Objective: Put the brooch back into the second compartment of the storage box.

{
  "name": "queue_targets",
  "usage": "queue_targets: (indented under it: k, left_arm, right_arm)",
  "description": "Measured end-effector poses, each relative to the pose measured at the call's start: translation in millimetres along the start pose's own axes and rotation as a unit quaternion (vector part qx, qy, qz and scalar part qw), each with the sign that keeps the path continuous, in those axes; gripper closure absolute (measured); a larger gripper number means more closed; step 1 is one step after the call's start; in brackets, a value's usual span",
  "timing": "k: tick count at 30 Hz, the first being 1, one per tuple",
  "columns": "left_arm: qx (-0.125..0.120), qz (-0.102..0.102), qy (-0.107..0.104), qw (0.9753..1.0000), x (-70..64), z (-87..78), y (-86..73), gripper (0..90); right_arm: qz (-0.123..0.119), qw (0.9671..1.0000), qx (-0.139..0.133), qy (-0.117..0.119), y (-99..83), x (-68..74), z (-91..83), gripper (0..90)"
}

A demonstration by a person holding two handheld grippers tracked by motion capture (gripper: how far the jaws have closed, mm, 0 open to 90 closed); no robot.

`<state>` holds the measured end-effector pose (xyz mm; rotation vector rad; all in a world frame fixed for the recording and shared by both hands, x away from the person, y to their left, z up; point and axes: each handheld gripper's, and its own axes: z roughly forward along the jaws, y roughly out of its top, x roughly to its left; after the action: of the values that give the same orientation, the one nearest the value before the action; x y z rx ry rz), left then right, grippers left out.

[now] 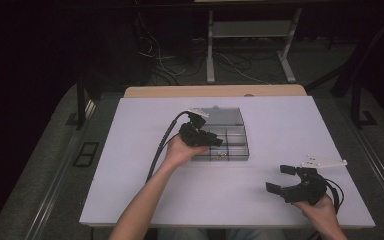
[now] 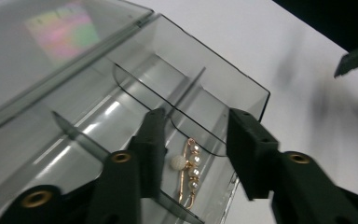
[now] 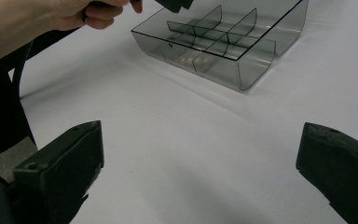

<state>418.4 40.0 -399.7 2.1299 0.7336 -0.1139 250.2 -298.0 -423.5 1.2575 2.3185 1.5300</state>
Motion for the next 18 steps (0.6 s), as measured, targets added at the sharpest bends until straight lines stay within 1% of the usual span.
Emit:
queue_targets:
  k: [3,5,8,10,12,14,15,16,18]
  left_arm:
    - [-0.012,-0.002,0.001,0.9999,-1.5,-7.3,2.1,50.5]
    - [-0.02,0.0,0.008,0.9998,-2.4,-11.9,3.3,45.8]
    - [-0.029,-0.002,0.014,0.9995,-2.3,-18.5,4.1,38.7]
    - [-0.035,-0.01,0.019,0.9991,-0.7,-23.5,4.6,35.9]
    - [-0.045,-0.028,0.023,0.9983,2.6,-29.3,5.1,32.0]
    - [-0.06,-0.047,0.022,0.9968,5.8,-34.7,5.2,28.8]
    - [-0.064,-0.051,0.022,0.9964,7.6,-37.8,5.4,27.4]
    - [-0.066,-0.057,0.026,0.9958,9.0,-40.4,5.5,25.6]
    - [-0.062,-0.064,0.03,0.9955,11.9,-45.1,6.4,20.2]
  right_arm:
    - [-0.002,1.0,-0.001,0.0,-0.3,0.1,0.8,0.5]
    - [-0.002,1.0,0.0,-0.001,-0.4,0.4,1.2,0.6]
    - [-0.002,1.0,0.001,-0.001,0.1,0.4,1.6,0.5]
    - [-0.002,1.0,0.002,0.0,0.4,0.7,1.9,0.6]
    - [-0.002,1.0,0.001,-0.001,0.8,0.8,2.4,0.6]
    - [0.004,1.0,-0.001,0.002,1.6,0.3,2.4,0.6]
    - [0.009,0.9999,-0.001,0.004,2.1,0.4,2.3,0.5]
    - [0.008,0.9999,-0.002,0.006,2.7,-0.3,2.5,0.5]
    - [0.009,1.0,-0.001,0.004,4.6,-0.2,2.8,0.6]
